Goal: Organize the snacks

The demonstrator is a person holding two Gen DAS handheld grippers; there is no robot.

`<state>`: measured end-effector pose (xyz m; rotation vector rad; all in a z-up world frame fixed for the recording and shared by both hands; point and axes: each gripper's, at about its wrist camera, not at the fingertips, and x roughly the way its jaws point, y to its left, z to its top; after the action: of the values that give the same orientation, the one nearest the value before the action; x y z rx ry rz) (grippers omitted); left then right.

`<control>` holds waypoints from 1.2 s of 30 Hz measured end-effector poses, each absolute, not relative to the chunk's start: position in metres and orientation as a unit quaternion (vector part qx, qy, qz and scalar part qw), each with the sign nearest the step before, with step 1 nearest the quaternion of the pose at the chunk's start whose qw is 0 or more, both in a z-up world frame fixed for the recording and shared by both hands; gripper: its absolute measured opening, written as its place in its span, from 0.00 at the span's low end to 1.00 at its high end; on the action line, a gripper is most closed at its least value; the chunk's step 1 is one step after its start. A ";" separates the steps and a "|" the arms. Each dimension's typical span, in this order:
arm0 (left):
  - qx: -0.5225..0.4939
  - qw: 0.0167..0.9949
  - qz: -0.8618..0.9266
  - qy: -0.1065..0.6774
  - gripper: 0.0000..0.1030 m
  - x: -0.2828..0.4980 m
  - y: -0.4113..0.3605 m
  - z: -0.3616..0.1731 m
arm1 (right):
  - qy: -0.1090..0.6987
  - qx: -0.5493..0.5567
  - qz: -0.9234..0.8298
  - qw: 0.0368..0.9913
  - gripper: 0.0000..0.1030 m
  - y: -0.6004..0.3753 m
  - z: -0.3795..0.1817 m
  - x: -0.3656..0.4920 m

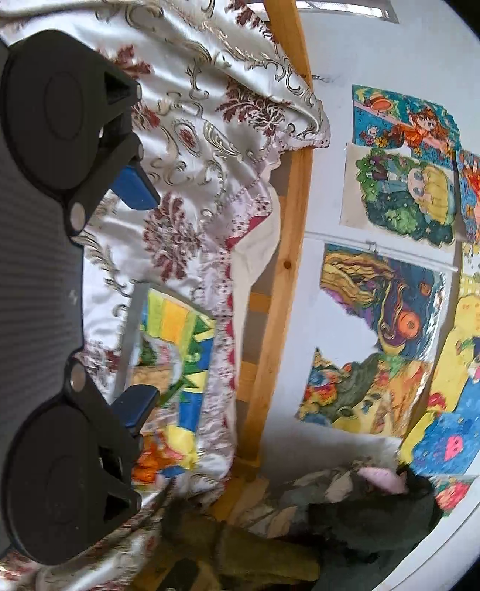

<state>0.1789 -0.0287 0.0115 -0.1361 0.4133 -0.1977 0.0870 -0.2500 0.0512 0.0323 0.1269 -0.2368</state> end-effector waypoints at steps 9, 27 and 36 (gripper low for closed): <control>-0.052 0.970 -0.108 0.210 0.99 0.134 -0.007 -0.009 | 0.099 0.028 -0.141 0.985 0.99 -0.230 0.035 0.039; -0.019 0.965 -0.127 0.229 0.99 0.104 0.005 -0.030 | 0.131 0.055 -0.153 0.978 0.99 -0.214 0.009 0.000; -0.009 0.964 -0.120 0.238 1.00 0.112 0.000 -0.034 | 0.157 0.048 -0.141 0.976 0.99 -0.212 -0.006 0.007</control>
<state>0.1118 0.0002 -0.0337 -0.0190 0.4809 -0.2424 0.0070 -0.2123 -0.0062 0.0968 0.3173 -0.2850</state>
